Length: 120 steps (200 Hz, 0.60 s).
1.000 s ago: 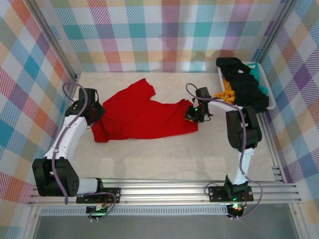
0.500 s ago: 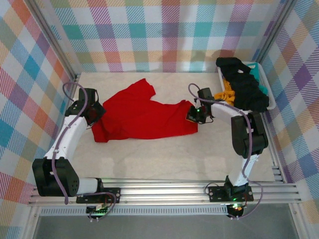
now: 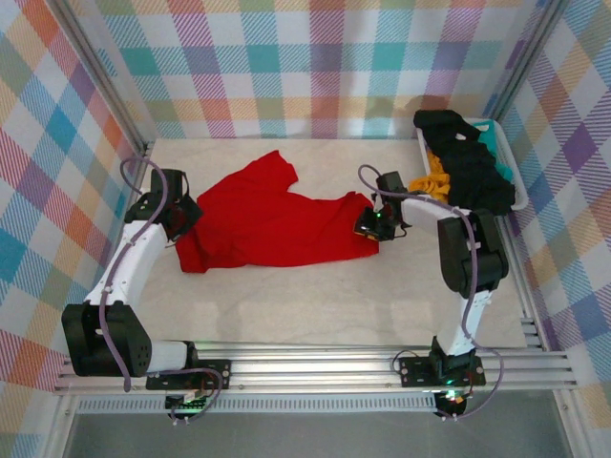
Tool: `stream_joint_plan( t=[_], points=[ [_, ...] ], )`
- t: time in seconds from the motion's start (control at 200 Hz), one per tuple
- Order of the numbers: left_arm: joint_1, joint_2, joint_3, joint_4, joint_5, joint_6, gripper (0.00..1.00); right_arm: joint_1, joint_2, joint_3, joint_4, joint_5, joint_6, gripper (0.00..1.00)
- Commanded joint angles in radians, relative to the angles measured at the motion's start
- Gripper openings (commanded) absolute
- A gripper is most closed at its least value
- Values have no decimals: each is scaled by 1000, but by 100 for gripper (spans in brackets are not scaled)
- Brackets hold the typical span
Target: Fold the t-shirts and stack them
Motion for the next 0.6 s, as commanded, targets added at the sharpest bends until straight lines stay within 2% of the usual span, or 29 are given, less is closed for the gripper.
stream_joint_plan(
  t=[0.0, 0.14, 0.595],
  points=[
    [-5, -27, -13, -8, 8, 11, 0, -2, 12, 1, -3, 8, -13, 34],
    [-6, -26, -13, -7, 8, 11, 0, -1, 22, 27, 1, -18, -11, 33],
    [-6, -29, -13, -8, 6, 12, 0, 1, 26, 47, -13, -43, -5, 9]
  ],
)
